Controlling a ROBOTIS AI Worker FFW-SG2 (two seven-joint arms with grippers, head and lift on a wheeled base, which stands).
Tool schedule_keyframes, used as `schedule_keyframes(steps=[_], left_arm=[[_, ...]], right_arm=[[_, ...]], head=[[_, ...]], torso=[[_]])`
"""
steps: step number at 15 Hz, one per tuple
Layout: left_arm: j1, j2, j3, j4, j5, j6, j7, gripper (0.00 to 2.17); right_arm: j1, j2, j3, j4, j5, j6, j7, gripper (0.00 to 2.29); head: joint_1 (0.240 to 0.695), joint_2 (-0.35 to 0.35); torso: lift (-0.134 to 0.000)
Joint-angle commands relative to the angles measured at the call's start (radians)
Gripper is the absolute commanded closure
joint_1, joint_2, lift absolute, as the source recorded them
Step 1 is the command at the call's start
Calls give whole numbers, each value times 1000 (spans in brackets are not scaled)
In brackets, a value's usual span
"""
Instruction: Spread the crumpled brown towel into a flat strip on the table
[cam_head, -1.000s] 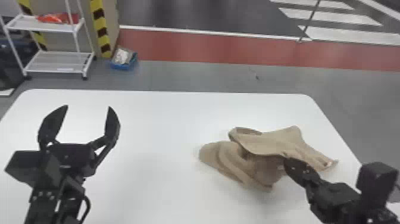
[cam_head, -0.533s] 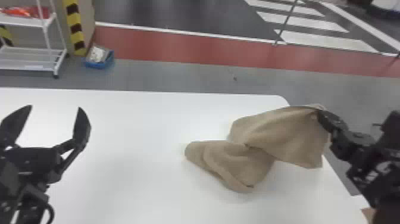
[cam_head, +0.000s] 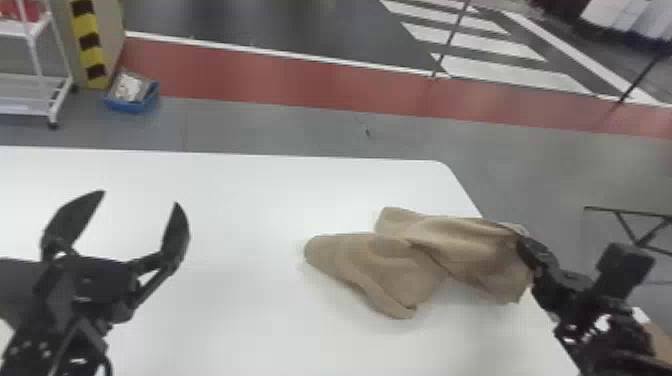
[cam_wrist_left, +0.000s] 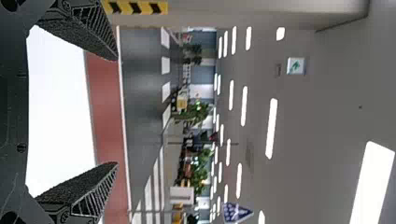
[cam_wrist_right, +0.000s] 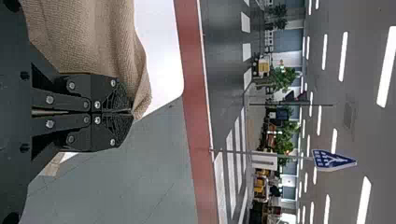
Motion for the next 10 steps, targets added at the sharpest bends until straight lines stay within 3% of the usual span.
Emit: schedule_keyframes(steps=[1,3,6,10], left_arm=[[-58,-6,-120,48,17,64,-16,87],[-86,-27,-175,96,9,61,-17,83],[-97,-29,-178,102,8,55,-9,83],[-69,-15,-114,80,8,-3,14,87]], right_arm=[[36,23,33,-2,-3,-55,9,1764],[93,58,75,-61,-11,-82,17,1764],[146,92,170,-107,-13,-104,9,1764],[106,96,325,-90,61,-70,-25,1764]], head=[[695,-350],[695,-350],[695,-350],[695,-350]], torso=[[-124],[-124],[-124],[-124]])
